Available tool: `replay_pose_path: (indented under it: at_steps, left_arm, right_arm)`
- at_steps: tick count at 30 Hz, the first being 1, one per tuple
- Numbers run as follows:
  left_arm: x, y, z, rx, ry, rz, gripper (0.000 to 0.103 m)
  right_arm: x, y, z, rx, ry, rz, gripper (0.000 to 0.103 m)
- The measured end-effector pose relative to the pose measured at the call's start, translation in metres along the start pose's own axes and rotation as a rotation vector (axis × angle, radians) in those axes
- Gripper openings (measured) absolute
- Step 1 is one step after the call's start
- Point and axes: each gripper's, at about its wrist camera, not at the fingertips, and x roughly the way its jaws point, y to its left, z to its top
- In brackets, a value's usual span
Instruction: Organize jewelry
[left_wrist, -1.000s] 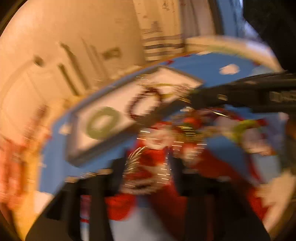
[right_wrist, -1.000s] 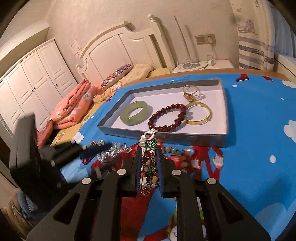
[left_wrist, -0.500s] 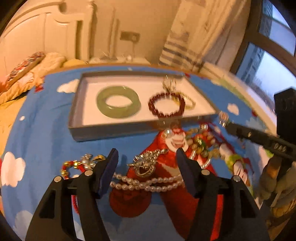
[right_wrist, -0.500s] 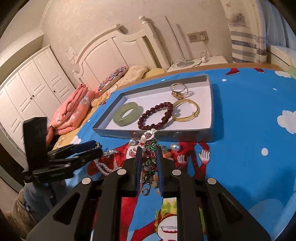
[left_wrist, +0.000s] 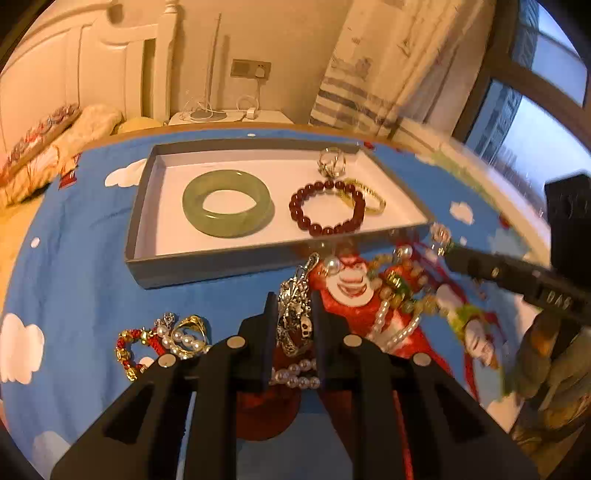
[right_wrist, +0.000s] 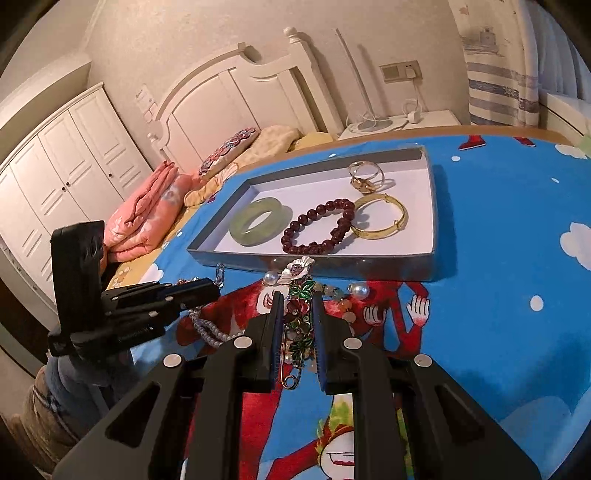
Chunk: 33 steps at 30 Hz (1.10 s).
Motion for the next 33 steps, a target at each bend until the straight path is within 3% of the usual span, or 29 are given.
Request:
replay_pose_path:
  at_steps: [4, 11, 21, 27, 30, 33]
  left_arm:
    - [-0.005, 0.006, 0.010, -0.059, -0.022, -0.070, 0.017]
    - [0.001, 0.002, 0.047, -0.061, -0.056, -0.091, 0.018]
    - [0.051, 0.014, 0.100, -0.208, -0.047, -0.192, 0.018]
    - [0.093, 0.032, 0.125, -0.316, 0.014, -0.237, 0.018]
    - [0.108, 0.039, 0.132, -0.351, 0.028, -0.241, 0.018]
    - [0.120, 0.046, 0.133, -0.372, 0.039, -0.192, 0.018]
  right_arm:
    - [-0.001, 0.000, 0.006, -0.005, -0.011, -0.006, 0.016]
    - [0.000, -0.002, 0.027, -0.030, -0.037, -0.043, 0.016]
    - [0.030, -0.024, 0.060, -0.027, -0.019, -0.134, 0.016]
    - [0.061, -0.048, 0.085, -0.005, 0.031, -0.223, 0.016]
    - [0.071, -0.053, 0.092, -0.021, 0.037, -0.257, 0.016]
    - [0.081, -0.056, 0.100, -0.047, 0.047, -0.285, 0.016]
